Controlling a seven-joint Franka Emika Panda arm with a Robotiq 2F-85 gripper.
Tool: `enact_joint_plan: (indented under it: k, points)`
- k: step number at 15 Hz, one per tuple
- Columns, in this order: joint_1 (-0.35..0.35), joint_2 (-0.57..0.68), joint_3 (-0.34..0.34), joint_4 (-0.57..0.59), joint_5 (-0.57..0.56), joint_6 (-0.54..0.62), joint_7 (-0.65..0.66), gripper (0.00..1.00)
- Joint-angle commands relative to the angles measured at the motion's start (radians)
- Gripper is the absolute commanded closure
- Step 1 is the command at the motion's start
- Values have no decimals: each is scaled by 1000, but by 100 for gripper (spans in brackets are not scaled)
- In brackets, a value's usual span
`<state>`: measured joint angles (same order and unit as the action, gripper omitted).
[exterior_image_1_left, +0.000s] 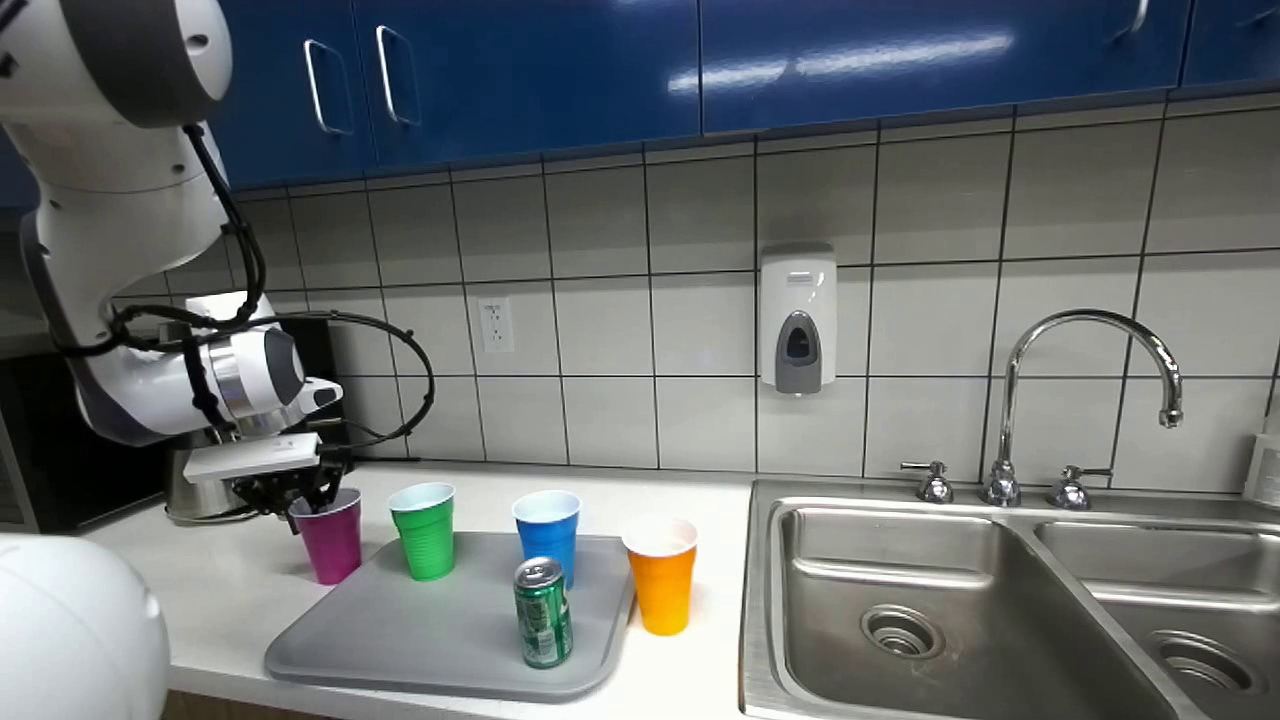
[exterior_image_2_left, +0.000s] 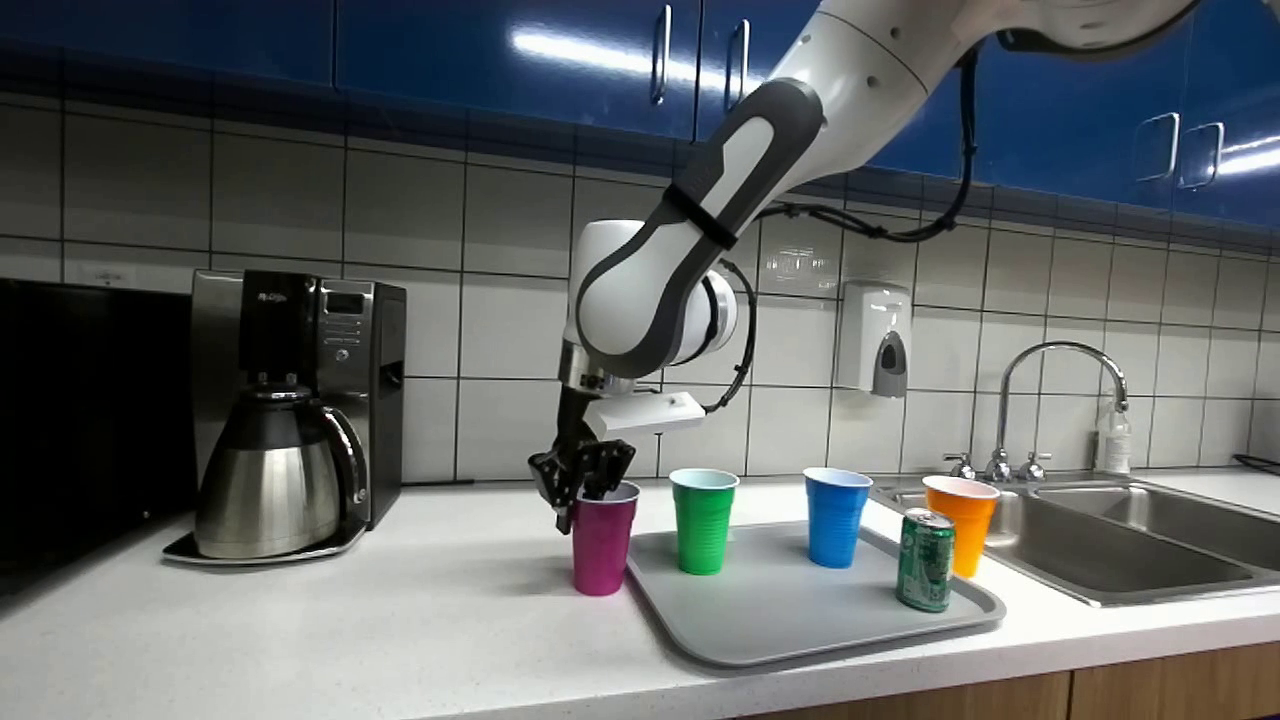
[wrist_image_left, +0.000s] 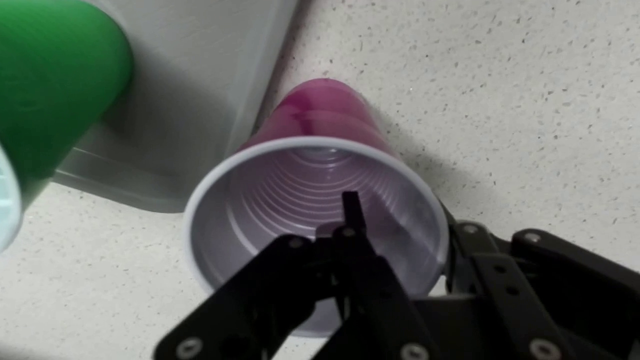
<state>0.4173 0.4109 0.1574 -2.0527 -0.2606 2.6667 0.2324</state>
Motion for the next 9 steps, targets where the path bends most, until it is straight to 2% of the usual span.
enact_joint_plan:
  k: [1,2,9]
  points:
    - [-9,9,8,25,20,-26,-32,97]
    - [-7,11,4,27,16,-26,-28,100]
    - [-4,16,1,42,17,-35,-21,99]
